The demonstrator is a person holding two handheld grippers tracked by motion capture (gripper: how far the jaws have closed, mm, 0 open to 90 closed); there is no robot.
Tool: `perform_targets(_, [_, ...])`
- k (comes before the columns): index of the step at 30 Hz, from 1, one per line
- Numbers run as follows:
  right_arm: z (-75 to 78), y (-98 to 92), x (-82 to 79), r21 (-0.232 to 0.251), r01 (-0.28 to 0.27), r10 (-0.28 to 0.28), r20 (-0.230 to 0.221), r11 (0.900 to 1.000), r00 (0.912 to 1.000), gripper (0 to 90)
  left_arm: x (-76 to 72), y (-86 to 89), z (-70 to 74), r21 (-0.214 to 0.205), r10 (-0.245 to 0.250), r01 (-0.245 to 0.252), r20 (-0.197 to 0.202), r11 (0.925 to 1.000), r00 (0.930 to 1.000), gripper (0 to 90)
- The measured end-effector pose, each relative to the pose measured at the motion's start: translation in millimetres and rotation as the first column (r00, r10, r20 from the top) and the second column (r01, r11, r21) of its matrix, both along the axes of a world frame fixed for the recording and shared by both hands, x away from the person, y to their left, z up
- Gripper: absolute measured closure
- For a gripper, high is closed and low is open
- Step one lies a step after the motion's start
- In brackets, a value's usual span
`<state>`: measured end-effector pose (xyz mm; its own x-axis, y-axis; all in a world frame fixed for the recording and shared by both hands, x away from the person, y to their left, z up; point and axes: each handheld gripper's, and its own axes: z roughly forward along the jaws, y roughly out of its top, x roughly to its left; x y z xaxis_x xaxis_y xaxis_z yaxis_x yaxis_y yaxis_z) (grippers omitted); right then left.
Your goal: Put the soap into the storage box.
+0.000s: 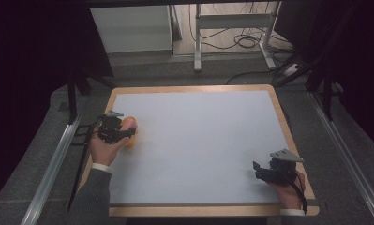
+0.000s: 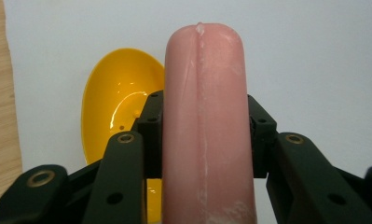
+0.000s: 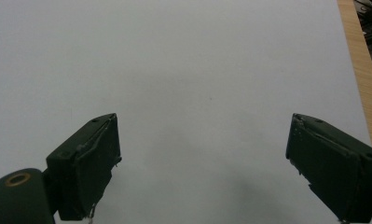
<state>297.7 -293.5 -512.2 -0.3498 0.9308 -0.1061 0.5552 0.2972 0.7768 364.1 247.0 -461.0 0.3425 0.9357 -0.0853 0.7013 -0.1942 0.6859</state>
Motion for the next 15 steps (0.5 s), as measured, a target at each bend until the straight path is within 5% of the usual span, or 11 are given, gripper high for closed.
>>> perform_targets(15, [-0.2,-0.2,0.1,-0.002,0.0,0.0,0.0,1.0,1.0,9.6,9.9,4.8,-8.2,0.005,0.026,-0.026,-0.012,0.9997,0.9996,59.8])
